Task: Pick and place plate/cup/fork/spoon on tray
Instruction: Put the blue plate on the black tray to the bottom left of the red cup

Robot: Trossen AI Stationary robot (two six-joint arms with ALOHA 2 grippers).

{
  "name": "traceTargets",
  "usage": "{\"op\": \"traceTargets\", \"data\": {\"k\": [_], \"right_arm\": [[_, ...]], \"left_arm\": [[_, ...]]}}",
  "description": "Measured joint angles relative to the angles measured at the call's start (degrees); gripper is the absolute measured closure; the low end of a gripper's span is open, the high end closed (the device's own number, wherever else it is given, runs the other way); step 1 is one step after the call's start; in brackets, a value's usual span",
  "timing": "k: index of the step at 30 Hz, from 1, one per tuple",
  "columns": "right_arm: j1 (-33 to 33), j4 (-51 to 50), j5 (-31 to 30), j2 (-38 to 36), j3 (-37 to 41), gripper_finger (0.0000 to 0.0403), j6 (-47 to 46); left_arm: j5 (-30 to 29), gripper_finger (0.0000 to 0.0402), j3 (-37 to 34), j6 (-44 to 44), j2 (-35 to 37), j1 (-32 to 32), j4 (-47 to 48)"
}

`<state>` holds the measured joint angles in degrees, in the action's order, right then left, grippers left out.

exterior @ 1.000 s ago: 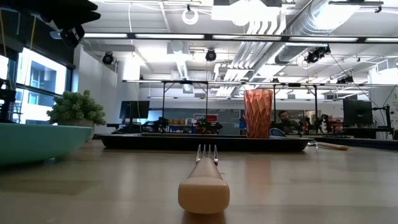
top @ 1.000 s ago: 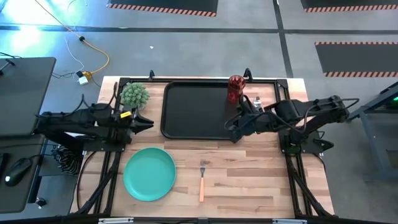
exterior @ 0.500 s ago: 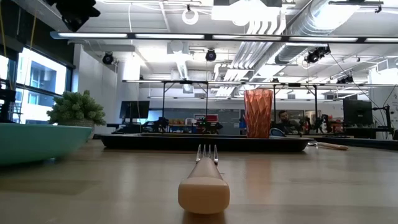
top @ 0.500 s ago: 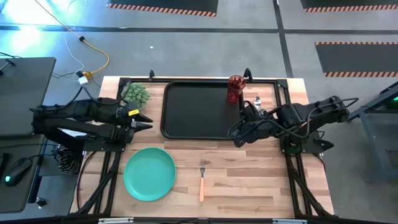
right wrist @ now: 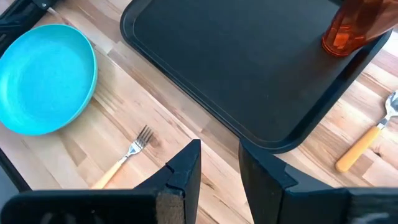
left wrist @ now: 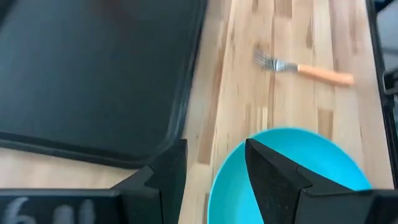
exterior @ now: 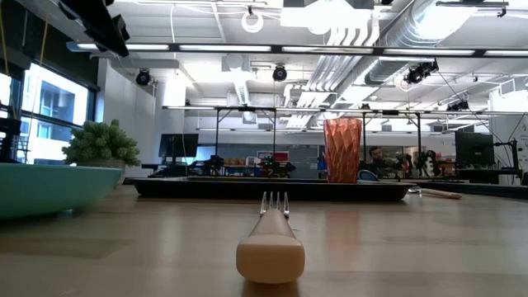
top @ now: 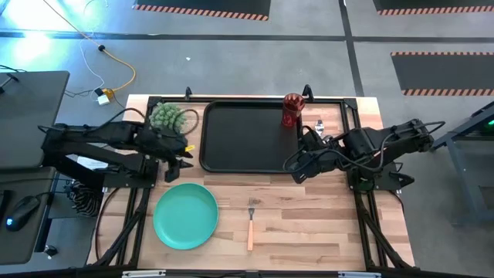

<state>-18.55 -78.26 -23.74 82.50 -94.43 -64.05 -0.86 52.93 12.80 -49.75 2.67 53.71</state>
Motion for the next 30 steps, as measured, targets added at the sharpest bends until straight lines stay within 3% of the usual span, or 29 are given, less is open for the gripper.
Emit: {"op": "traceTargets", "data": {"k": [11,19,30], "right_arm": [[0.0,0.0,0.1,0.0,0.0,0.0304,1.5],[0.0,0.0,-0.1,0.0,0.0,0.0304,1.5],[0.0,0.0,0.2,0.0,0.0,0.0304,1.5]], "left_arm": [[0.2,0.0248,0.0,-0.9,-9.9,5.6,0.1],[0.2,0.0248,0.0,0.2,-16.6,8.4,-7.6],[0.2,0.0248,0.0,-2.5,-25.5,11.9,-7.4]]}}
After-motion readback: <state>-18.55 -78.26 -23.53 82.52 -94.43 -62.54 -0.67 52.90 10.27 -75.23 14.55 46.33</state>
